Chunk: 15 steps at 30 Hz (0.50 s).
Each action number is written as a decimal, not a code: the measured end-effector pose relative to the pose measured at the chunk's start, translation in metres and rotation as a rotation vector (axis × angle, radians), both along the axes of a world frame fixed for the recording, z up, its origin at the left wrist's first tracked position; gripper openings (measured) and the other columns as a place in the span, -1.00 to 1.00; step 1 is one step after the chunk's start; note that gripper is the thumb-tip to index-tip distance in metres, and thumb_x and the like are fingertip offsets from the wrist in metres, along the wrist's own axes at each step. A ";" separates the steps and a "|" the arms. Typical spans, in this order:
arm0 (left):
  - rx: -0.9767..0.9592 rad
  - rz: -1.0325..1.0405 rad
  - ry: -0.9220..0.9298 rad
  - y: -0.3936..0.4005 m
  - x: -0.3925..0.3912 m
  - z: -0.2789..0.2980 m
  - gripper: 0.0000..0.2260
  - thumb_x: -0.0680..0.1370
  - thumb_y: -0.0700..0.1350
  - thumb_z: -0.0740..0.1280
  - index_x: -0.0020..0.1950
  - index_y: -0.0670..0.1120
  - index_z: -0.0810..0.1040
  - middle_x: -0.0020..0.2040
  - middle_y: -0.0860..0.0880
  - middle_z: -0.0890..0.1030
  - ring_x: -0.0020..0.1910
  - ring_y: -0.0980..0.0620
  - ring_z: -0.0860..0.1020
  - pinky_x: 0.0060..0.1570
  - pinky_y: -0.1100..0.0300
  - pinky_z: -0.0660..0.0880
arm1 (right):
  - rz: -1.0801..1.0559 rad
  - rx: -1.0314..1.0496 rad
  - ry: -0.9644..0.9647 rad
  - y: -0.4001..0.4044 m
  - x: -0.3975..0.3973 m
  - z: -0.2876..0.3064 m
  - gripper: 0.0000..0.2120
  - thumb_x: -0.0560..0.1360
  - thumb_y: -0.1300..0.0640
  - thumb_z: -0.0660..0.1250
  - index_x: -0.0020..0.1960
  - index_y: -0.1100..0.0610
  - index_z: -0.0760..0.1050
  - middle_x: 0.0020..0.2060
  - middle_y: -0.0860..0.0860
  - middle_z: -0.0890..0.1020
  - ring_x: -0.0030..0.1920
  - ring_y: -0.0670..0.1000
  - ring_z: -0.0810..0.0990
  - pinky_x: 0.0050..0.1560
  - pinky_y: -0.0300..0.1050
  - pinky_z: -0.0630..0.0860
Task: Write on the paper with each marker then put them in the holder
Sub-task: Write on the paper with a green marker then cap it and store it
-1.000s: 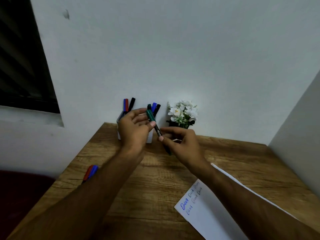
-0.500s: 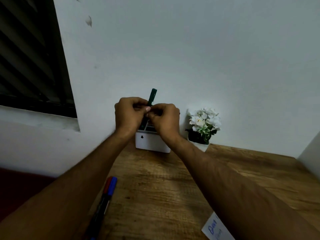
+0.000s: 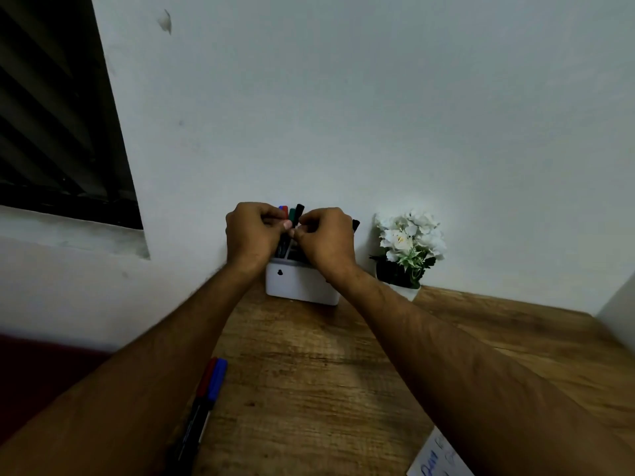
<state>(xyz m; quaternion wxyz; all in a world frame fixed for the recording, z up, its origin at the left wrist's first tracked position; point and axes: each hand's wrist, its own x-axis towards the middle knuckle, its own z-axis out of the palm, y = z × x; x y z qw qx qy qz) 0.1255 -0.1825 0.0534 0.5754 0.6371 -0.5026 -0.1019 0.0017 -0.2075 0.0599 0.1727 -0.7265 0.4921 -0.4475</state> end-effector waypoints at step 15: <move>0.349 0.056 -0.350 0.098 0.014 -0.020 -0.77 0.36 -0.05 0.58 -0.01 -0.03 0.72 -0.07 -0.03 0.71 -0.08 0.01 0.64 -0.08 0.17 0.54 | 0.218 0.068 0.134 0.077 -0.024 -0.038 -0.80 0.52 0.25 0.49 0.14 0.19 0.69 0.01 0.05 0.75 -0.03 -0.10 0.68 0.12 -0.18 0.65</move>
